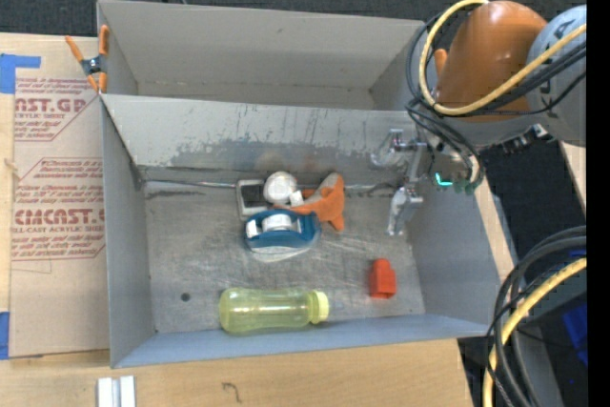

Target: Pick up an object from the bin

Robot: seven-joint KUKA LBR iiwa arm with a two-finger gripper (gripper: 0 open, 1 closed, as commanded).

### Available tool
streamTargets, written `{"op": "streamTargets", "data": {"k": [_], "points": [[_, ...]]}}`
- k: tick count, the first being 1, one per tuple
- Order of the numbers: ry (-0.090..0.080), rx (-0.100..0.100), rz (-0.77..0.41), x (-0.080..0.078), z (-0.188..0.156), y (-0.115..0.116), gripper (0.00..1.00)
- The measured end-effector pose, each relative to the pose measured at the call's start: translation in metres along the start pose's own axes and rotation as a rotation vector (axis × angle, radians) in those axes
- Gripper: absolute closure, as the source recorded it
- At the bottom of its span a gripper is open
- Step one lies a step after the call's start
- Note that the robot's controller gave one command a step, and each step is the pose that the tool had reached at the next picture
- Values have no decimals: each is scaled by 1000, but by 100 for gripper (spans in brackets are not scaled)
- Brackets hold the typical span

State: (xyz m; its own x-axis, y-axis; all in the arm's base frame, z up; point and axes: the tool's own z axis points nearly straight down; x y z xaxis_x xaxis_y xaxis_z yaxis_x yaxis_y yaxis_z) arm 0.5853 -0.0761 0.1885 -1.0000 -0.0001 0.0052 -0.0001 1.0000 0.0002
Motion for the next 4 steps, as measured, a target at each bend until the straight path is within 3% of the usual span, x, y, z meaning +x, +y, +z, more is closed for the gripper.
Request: {"op": "streamTargets", "data": {"k": [1,2,3,4], "points": [[-8,1,-1,-2,-4,0,0],[-11,1,-18,42,62,-15,0],[0,-1,-127,73,65,-35,0],[-9,2,-462,67,53,-31,0]]}}
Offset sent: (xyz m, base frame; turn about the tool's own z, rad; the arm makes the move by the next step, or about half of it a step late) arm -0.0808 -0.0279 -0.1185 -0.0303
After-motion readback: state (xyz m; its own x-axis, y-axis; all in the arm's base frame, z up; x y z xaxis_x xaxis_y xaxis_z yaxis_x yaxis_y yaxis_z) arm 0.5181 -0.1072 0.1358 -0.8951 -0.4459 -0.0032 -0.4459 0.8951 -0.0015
